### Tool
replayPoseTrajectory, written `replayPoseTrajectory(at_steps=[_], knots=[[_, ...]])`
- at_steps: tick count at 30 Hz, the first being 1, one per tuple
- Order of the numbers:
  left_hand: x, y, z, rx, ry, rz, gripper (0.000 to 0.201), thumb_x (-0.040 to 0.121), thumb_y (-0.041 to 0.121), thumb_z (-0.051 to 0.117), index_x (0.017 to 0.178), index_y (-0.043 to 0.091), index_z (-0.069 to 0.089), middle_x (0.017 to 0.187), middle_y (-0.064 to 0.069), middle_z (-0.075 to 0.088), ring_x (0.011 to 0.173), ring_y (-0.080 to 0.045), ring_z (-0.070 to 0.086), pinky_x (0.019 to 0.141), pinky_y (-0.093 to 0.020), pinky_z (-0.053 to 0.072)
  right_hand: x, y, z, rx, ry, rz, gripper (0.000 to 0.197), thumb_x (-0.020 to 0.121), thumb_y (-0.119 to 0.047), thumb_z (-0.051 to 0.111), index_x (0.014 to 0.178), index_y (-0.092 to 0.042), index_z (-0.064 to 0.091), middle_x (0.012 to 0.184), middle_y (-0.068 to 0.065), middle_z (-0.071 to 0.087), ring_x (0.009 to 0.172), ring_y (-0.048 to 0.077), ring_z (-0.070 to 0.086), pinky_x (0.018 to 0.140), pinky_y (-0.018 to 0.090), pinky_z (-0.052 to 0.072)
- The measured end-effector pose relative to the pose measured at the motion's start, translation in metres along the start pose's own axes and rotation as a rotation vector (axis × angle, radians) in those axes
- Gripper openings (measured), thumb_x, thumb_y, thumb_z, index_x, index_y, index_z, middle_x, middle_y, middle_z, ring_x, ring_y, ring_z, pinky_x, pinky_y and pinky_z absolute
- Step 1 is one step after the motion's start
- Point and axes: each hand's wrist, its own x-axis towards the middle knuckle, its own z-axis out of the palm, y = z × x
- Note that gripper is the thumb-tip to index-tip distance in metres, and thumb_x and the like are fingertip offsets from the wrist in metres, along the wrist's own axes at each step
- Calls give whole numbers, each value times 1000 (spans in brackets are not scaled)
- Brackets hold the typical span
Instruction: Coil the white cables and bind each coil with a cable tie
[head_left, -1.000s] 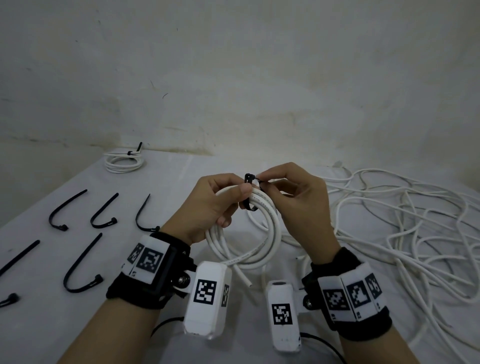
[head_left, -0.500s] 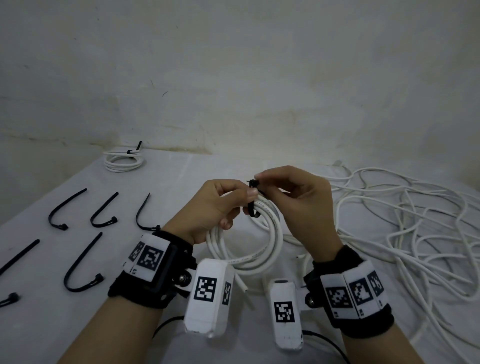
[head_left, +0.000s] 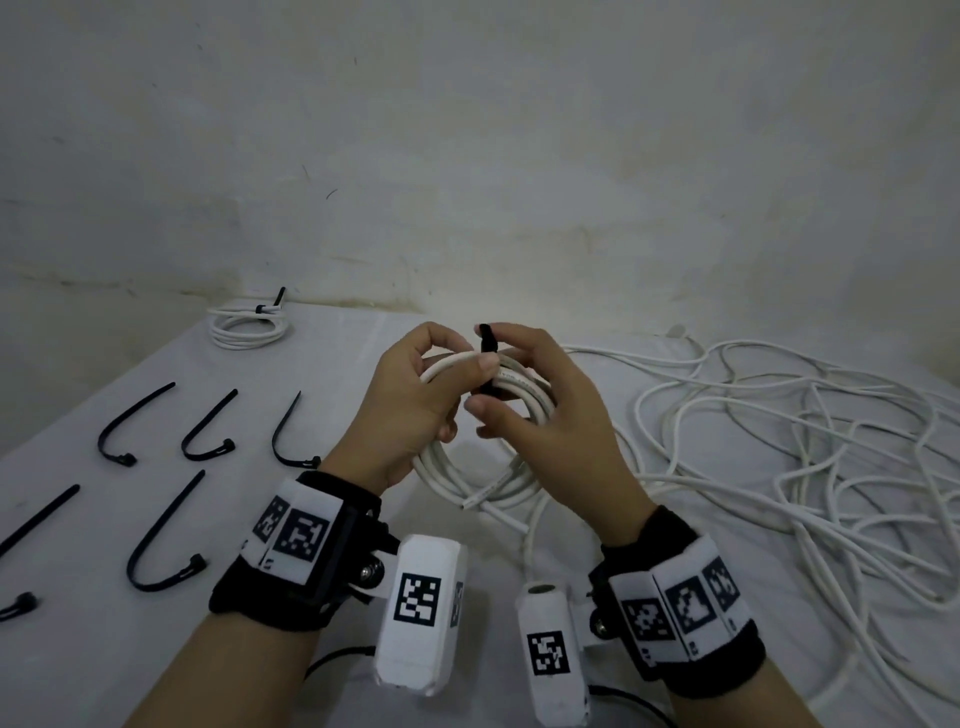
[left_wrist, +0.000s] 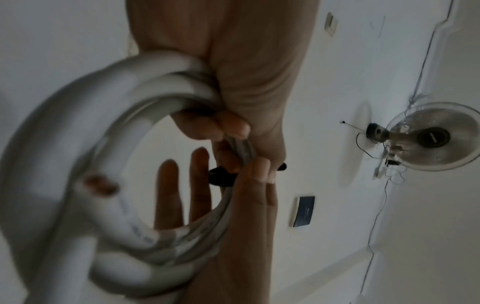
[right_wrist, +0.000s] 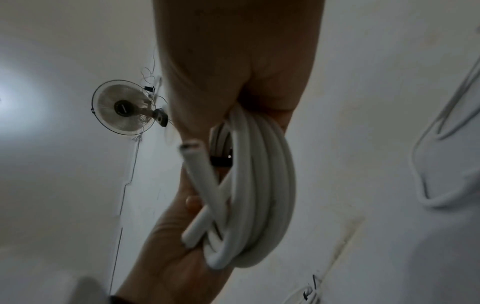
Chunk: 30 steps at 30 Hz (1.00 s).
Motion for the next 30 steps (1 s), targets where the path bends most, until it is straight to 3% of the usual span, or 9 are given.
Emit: replayPoseTrajectory(at_steps=[3,7,9,12,16,21,24,26,30], knots=[[-1,0,2,30,-18,32,38,69,36,66,97,17,47,56,2,62,38,-7,41,37,-19,34,0,2,0,31,59,18,42,83,-10,71,119,-26,58,91,-10,68,82,19,68,75,48,58],[-2,0,5,131,-29,83,37,75,41,61,101,19,48,59,3,60,43,-8,44,44,-23,39,0,3,-3,54,105,70,40,83,-5,71,116,-27,62,84,-5,70,79,20,69,76,49,57],[-2,-1,6,186,-26,95,35,78,44,59,102,22,48,75,-2,61,45,-6,46,45,-22,39,1,3,-4,84,108,104,40,82,-3,72,113,-27,64,80,-2,70,75,24,69,73,48,58],[-3,-2,8,222,1,152,16,86,37,57,99,29,52,94,-5,58,46,-2,49,44,-18,38,1,2,-5,137,85,151,41,79,-1,74,108,-28,65,79,-2,70,73,20,68,67,38,60],[-3,-3,11,224,52,227,6,92,18,58,93,23,60,93,3,63,51,-1,53,44,-16,37,0,-1,-7,190,61,180,43,74,0,78,106,-26,67,81,0,71,74,19,70,65,32,59],[-6,-5,11,214,102,252,13,93,17,56,82,23,53,79,15,65,45,-9,46,42,-24,39,0,-1,-5,214,69,203,43,72,-3,80,109,-22,67,87,8,69,75,20,70,59,30,59],[-6,-6,11,278,70,295,10,97,16,51,90,23,50,83,7,61,45,-4,50,45,-19,41,-1,0,-4,227,74,208,42,72,-2,79,107,-22,68,85,4,69,76,23,71,64,30,59],[-6,-8,11,299,49,311,9,98,14,47,94,22,48,93,-7,58,51,-2,55,49,-17,43,-1,1,-4,224,65,204,42,71,-1,79,107,-21,68,83,2,70,78,23,70,67,33,60],[-4,-14,8,341,38,338,12,99,19,45,94,30,47,100,-17,54,67,-13,58,57,-16,46,-1,5,-4,218,63,209,42,71,-2,80,108,-18,69,82,5,70,80,24,69,70,34,60]])
